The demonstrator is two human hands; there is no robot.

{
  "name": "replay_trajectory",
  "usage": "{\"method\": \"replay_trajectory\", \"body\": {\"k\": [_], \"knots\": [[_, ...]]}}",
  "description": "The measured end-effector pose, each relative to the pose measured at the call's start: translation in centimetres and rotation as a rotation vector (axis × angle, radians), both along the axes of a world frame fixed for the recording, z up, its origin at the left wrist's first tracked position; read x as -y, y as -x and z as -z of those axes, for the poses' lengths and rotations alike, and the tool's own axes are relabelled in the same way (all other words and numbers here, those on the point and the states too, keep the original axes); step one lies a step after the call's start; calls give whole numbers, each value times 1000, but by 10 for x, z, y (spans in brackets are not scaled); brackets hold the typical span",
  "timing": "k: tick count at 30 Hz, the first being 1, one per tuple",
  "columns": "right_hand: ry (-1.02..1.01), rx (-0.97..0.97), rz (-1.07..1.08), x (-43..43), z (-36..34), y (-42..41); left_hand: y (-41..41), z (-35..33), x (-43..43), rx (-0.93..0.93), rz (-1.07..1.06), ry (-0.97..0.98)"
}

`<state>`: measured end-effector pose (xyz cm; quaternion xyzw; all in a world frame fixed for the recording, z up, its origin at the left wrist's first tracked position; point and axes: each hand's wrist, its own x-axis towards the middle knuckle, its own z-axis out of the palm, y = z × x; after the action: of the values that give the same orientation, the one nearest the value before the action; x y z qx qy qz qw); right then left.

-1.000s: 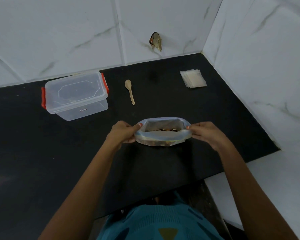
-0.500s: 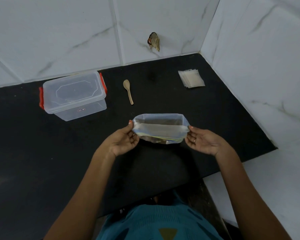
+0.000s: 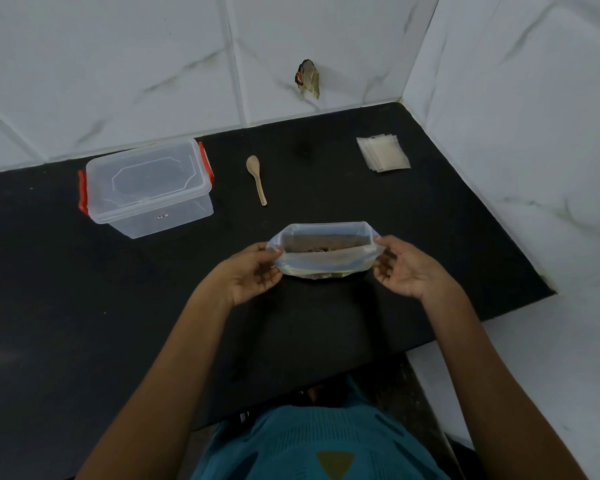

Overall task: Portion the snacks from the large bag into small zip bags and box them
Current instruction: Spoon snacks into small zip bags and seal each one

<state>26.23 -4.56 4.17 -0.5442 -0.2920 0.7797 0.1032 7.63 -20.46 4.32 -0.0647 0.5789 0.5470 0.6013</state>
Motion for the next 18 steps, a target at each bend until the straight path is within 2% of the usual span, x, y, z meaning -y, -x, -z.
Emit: {"method": "replay_trajectory", "body": {"k": [4, 10, 18], "knots": [[-43, 31, 4, 1, -1, 4, -2, -1, -2, -114, 29, 16], [34, 37, 28, 0, -4, 0, -6, 0, 0, 94, -112, -94], [30, -13, 48, -2, -6, -1, -11, -3, -3, 70, -124, -111]]}}
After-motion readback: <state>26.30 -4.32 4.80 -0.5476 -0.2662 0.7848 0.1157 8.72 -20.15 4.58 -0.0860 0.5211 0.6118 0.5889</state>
